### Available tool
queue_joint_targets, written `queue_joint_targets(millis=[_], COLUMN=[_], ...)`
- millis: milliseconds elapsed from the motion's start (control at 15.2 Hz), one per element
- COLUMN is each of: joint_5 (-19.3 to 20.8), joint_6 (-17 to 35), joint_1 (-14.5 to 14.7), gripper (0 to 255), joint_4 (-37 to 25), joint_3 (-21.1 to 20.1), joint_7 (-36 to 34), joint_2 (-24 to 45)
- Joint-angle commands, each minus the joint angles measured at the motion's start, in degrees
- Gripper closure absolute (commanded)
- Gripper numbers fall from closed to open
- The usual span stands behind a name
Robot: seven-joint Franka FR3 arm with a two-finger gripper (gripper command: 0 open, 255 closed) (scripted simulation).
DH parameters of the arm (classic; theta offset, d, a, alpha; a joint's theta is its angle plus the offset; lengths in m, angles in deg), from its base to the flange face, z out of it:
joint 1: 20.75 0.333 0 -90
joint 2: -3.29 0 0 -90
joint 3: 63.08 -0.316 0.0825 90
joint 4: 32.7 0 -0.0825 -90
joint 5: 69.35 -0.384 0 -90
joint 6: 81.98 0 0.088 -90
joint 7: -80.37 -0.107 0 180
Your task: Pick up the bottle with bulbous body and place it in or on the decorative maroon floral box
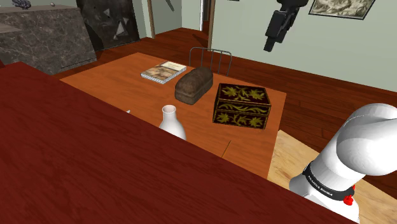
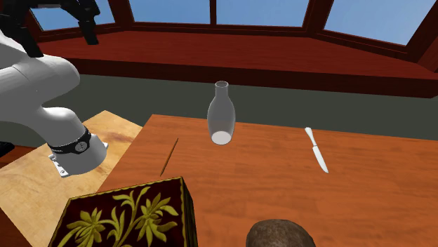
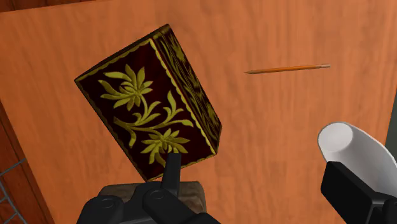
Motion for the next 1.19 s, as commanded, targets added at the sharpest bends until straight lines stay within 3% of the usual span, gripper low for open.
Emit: queue_joint_targets(millis=[0, 594, 1122], joint_5=[0.00, -6.57, -9.70], joint_6=[0.00, 9.11, 17.86], joint_1=[0.00, 1.93, 2.46], gripper=[0, 0, 0], joint_4=[0.00, 3.31, 1.23], joint_3=[0.00, -10.10, -19.43], joint_7=[0.00, -12.82, -24.21], joint_2=[0.00, 6.41, 17.14])
